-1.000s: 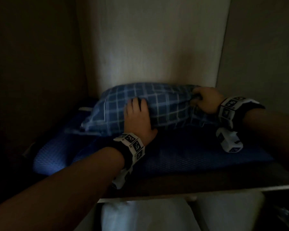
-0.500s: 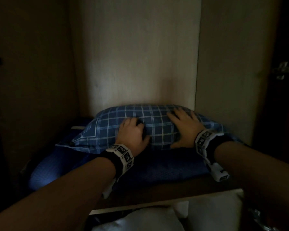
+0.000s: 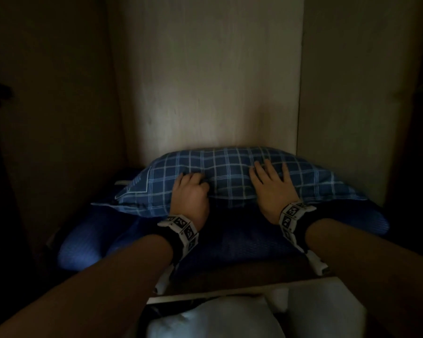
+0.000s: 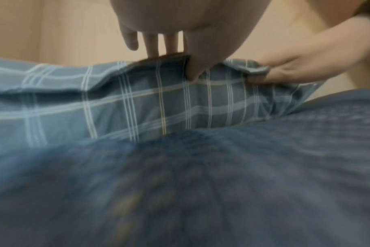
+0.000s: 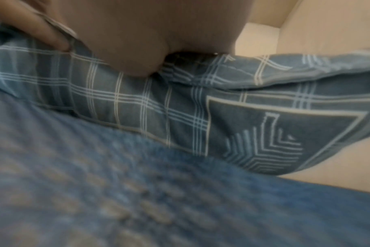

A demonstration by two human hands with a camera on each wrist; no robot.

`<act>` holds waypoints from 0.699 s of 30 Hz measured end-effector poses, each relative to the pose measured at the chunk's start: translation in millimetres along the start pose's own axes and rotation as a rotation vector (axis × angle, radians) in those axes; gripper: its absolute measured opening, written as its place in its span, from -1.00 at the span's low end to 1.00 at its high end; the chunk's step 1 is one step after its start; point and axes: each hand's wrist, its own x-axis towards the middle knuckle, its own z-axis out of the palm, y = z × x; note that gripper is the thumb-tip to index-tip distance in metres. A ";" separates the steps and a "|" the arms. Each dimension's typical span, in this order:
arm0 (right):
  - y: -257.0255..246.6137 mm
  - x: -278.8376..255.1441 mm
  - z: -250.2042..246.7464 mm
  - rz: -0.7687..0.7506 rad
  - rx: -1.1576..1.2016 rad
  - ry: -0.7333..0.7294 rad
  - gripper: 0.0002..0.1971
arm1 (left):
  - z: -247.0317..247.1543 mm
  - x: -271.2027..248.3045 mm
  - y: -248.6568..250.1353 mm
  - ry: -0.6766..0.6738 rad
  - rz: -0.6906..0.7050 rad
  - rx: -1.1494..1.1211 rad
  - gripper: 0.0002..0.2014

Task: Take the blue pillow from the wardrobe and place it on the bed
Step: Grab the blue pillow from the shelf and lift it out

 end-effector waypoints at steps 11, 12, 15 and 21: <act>-8.8 -81.0 -111.3 0.004 0.041 0.142 -0.34 | -83.2 -30.2 9.3 0.007 0.185 0.007 -0.27; -13.6 -95.1 -121.7 0.024 0.030 0.153 -0.34 | -89.0 -36.6 13.8 0.028 0.223 -0.010 -0.36; -28.8 -142.7 -151.4 0.100 0.011 0.172 -0.35 | -108.6 -59.4 34.6 0.104 0.319 -0.100 -0.56; -45.8 -260.5 -203.4 0.334 0.031 0.189 -0.46 | -160.9 -109.7 96.0 0.184 0.462 -0.350 -0.60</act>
